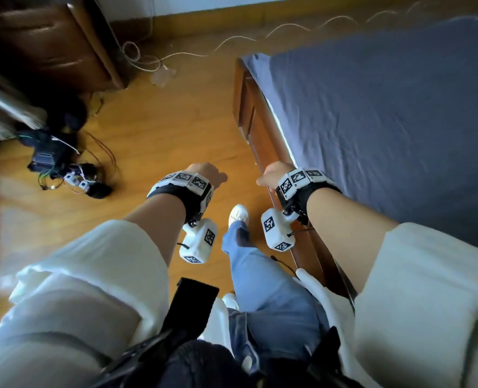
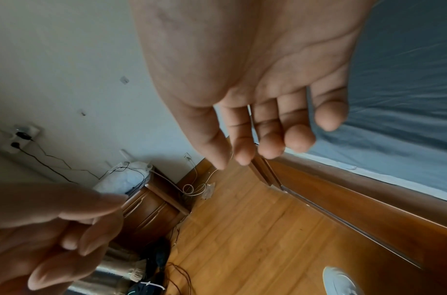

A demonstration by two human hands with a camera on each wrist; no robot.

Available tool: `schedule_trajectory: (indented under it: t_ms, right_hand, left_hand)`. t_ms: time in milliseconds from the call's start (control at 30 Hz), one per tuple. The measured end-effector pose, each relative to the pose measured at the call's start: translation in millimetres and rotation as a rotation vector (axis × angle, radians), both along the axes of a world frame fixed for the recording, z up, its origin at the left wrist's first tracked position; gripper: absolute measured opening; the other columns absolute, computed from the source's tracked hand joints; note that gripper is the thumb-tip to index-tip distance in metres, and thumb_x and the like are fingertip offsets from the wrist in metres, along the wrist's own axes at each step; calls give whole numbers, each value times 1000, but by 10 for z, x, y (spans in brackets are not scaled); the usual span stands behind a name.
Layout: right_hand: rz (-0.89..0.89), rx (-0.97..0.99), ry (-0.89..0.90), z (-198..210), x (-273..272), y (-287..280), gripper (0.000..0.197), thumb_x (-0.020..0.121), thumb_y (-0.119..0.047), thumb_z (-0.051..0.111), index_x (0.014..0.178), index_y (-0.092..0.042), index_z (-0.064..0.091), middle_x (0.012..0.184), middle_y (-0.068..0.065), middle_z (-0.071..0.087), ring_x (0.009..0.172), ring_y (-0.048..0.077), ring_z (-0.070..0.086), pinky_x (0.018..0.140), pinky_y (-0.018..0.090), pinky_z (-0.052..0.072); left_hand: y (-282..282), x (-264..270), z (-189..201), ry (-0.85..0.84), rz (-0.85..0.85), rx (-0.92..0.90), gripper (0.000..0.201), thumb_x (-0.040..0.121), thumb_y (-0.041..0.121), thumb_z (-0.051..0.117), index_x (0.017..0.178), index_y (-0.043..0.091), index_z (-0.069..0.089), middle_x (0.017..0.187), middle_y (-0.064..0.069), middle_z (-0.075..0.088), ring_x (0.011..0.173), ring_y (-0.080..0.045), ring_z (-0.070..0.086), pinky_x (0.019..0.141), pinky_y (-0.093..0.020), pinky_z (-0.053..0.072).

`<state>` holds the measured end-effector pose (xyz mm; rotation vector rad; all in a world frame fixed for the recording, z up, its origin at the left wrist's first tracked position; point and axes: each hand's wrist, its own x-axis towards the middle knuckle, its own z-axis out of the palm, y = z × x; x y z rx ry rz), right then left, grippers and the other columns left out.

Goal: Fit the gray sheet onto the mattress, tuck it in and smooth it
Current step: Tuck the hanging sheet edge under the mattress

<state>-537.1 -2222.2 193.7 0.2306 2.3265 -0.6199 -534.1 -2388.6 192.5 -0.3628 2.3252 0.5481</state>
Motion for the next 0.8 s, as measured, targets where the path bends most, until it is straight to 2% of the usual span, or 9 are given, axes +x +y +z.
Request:
schedule_trajectory:
  t_ms: [133, 233, 300, 400, 500, 600, 667, 733, 800]
  right_hand:
    - [15, -38, -19, -145, -915, -318, 33, 90, -20, 54, 63, -18, 35, 67, -2, 41, 82, 21, 49, 50, 23, 30]
    - [97, -29, -32, -255, -1656, -563, 22, 87, -20, 54, 68, -13, 45, 66, -1, 47, 76, 22, 54, 54, 24, 37]
    - [142, -39, -44, -252, -2140, -713, 14, 86, -21, 53, 87, -8, 56, 66, 0, 48, 83, 24, 55, 61, 26, 41]
    - [186, -52, -31, -180, -2767, -899, 11, 87, -22, 53, 95, -15, 49, 66, -2, 45, 82, 23, 52, 52, 23, 34]
    - [173, -81, 0, -122, -3342, -1030, 11, 88, -22, 55, 91, -12, 51, 66, -1, 47, 65, 19, 51, 49, 22, 33]
    - [166, -89, -3, -81, -3855, -1104, 15, 89, -23, 55, 80, -11, 54, 68, 1, 51, 61, 17, 49, 51, 22, 37]
    - [155, -97, -8, -80, -4189, -1131, 17, 89, -23, 55, 77, -11, 54, 72, 3, 53, 65, 19, 51, 52, 23, 37]
    - [154, -91, -8, -104, -4542, -1148, 15, 90, -24, 55, 88, -9, 56, 78, 5, 55, 74, 22, 54, 56, 24, 38]
    - [153, -91, -1, -179, -4960, -1172, 16, 90, -24, 55, 86, -9, 55, 78, 5, 55, 74, 22, 54, 59, 26, 40]
  left_hand:
    - [-280, -768, 53, 77, 39, 43, 36, 95, 29, 45, 118, 5, 60, 119, -14, 63, 96, -26, 59, 92, -36, 47]
    - [-487, -1407, 101, 42, 39, 16, 32, 95, 33, 44, 91, 8, 63, 98, -13, 63, 90, -27, 58, 83, -37, 48]
    - [-616, -1831, 162, 27, 77, 7, 32, 95, 32, 45, 75, 10, 56, 90, -10, 59, 83, -23, 54, 77, -33, 46]
    - [-839, -2419, 218, 23, 141, 17, 28, 96, 31, 46, 80, 10, 55, 97, -11, 61, 87, -22, 54, 85, -36, 47]
    - [-1036, -2948, 264, 7, 226, 58, 35, 96, 30, 46, 66, 13, 52, 85, -8, 58, 82, -23, 53, 73, -31, 42]
    - [-1140, -3436, 244, -6, 282, 77, 35, 95, 29, 49, 63, 14, 51, 78, -7, 56, 82, -23, 53, 73, -30, 41]
    - [-1186, -3801, 170, -19, 308, 103, 31, 94, 28, 50, 69, 10, 55, 88, -10, 60, 83, -23, 53, 79, -35, 46]
    - [-1196, -4210, 115, -18, 281, 109, 27, 94, 29, 51, 77, 8, 58, 95, -13, 62, 84, -22, 53, 89, -37, 49]
    - [-1196, -4685, 68, -17, 214, 97, 31, 94, 31, 50, 73, 9, 57, 103, -17, 65, 84, -21, 53, 92, -36, 48]
